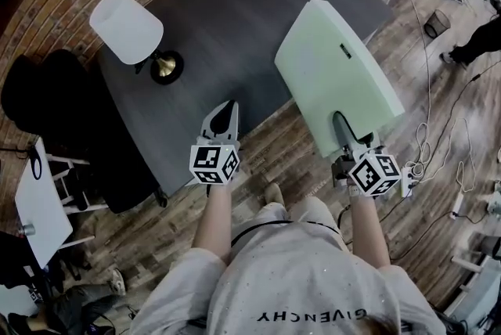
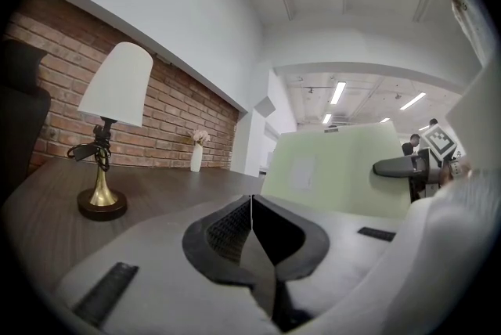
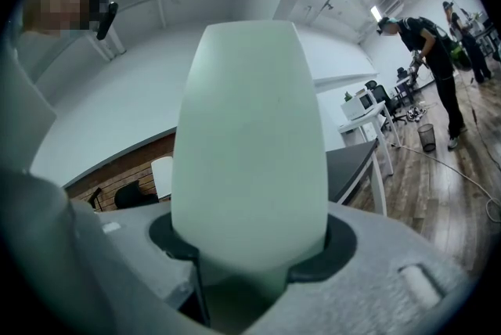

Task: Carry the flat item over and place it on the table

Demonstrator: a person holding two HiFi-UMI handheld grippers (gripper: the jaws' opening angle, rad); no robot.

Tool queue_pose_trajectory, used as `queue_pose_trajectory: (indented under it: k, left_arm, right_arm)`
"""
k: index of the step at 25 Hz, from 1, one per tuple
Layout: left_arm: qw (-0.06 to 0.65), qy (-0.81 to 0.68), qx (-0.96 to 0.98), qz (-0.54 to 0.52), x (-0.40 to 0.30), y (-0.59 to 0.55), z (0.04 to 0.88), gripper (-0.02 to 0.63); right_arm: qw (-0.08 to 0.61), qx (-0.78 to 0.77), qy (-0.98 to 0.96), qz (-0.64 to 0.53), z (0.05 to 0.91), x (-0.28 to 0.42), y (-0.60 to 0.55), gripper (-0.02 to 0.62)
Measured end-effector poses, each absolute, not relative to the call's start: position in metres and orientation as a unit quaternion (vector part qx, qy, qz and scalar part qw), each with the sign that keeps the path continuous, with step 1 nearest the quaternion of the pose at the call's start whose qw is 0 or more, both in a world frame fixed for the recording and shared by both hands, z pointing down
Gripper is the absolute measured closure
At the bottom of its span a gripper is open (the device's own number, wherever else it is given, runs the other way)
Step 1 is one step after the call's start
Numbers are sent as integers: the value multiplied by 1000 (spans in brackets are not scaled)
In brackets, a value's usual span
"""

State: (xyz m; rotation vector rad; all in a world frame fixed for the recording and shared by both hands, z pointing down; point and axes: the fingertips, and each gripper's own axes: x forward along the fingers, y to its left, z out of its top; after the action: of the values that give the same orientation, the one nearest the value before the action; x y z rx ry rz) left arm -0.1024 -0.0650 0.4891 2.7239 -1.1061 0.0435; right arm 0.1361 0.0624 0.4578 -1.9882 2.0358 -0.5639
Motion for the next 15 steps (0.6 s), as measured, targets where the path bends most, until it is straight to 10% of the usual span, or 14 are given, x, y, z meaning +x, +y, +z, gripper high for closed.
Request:
queue_pose_trajectory:
  k: [15]
  left_arm:
    - [101,-415,904,25,-69,-140,494,603]
  right_arm:
    - [114,-641,730,-210,467,175,-38,322]
